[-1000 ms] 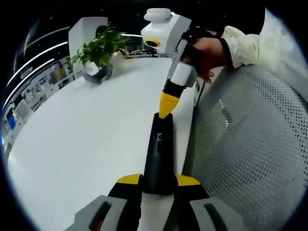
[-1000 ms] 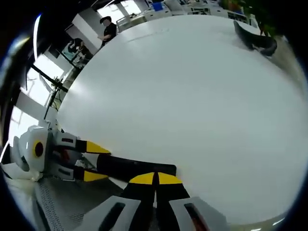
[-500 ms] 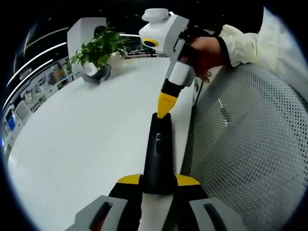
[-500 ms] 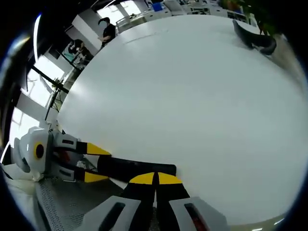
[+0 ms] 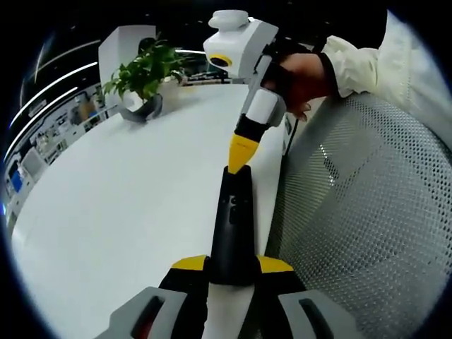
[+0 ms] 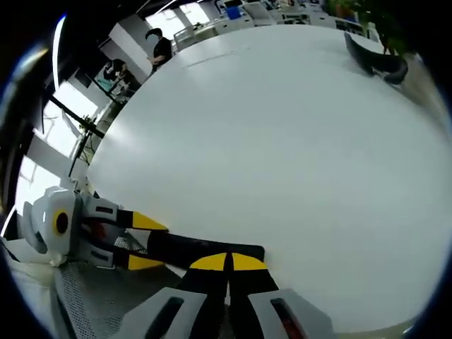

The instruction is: Press the specified remote control buttons in sequence, fully releasing each button before pressing the next.

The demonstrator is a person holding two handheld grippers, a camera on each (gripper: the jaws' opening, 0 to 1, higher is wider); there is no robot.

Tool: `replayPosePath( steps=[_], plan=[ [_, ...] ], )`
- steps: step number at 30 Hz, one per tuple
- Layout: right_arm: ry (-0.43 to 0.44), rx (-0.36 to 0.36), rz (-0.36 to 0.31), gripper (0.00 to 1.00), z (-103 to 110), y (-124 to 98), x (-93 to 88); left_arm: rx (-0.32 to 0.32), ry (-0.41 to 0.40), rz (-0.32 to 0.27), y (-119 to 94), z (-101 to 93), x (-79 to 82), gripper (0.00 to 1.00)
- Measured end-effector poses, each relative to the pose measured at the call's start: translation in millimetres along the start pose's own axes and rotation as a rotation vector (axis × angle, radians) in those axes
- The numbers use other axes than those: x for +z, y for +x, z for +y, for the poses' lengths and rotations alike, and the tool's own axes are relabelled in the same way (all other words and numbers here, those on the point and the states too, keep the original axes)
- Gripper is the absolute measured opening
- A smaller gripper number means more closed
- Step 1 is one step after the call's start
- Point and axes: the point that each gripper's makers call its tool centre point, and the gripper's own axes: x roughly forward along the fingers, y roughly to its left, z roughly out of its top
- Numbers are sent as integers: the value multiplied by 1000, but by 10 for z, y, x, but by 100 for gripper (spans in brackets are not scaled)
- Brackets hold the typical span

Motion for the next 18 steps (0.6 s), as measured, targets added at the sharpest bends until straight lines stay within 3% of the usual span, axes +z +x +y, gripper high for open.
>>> replayPosePath(
  steps=[8,13,18],
  plan=[
    [-33,5,35,0,44,47,-61,0,0,-1,0,2,1,24],
    [3,20,26,0,27,29,-53,-1,-1,-1,1,0,2,24],
    [-23,9,30,0,45,36,-55,-1,-2,-2,3,-1,1,24]
  ],
)
